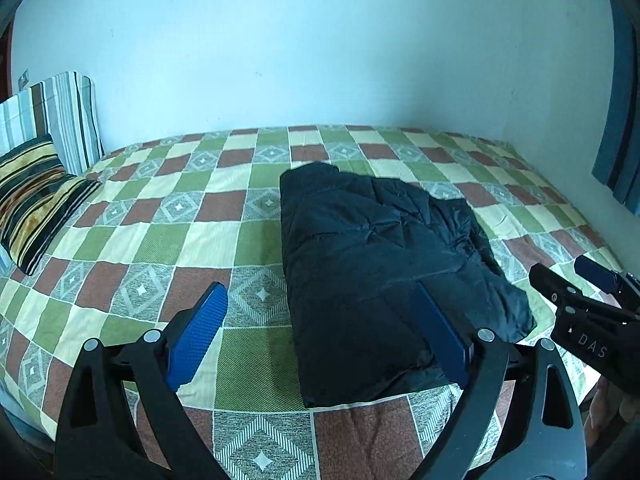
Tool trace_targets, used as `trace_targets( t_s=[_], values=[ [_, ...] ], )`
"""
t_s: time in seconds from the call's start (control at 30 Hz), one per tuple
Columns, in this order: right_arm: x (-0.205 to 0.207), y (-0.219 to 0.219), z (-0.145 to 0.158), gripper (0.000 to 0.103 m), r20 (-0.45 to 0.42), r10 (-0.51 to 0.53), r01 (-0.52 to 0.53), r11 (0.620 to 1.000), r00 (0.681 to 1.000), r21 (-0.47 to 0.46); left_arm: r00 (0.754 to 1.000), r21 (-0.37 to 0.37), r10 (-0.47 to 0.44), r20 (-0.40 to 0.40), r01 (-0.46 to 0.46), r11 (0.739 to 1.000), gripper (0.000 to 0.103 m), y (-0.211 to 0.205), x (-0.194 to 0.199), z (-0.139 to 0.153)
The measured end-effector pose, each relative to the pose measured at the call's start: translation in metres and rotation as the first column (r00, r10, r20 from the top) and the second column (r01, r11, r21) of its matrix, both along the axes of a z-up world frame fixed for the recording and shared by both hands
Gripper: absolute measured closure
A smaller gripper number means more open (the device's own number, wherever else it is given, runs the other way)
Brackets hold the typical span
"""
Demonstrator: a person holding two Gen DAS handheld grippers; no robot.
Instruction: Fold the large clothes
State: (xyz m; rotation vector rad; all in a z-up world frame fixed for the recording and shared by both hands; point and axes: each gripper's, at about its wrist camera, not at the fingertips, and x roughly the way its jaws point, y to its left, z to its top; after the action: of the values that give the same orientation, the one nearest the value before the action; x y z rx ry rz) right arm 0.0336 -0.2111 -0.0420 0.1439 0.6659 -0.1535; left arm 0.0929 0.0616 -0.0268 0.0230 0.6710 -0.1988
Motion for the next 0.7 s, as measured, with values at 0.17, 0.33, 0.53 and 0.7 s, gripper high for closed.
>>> trace_targets(
  t_s=[0.17, 0.33, 0.53, 0.7],
  values=[
    [-0.009, 0.003, 0.008, 0.027, 0.022, 0.001, 0.0, 1.0, 1.0, -0.005, 1.0, -0.009, 0.006, 0.017, -0.006, 1.0, 0.008, 0.003, -0.007, 0.006],
    [-0.012, 0.006, 0.01, 0.027, 0.03, 0.004, -0.003, 1.0, 1.0, -0.007, 1.0, -0.013, 0.002, 0.022, -0.002, 1.0, 0.007, 0.004, -0.012, 0.008],
    [-0.013, 0.007, 0.01, 0.027, 0.033, 0.003, -0.003, 1.0, 0.999, -0.008, 1.0, -0.012, 0.002, 0.03, -0.002, 1.0, 0.007, 0.005, -0.015, 0.01],
    [-0.014, 0.007, 0.01, 0.027, 0.032, 0.005, -0.004, 1.0, 0.999, -0.008, 1.0, -0.012, 0.001, 0.027, -0.001, 1.0, 0.007, 0.006, -0.016, 0.01]
  ],
)
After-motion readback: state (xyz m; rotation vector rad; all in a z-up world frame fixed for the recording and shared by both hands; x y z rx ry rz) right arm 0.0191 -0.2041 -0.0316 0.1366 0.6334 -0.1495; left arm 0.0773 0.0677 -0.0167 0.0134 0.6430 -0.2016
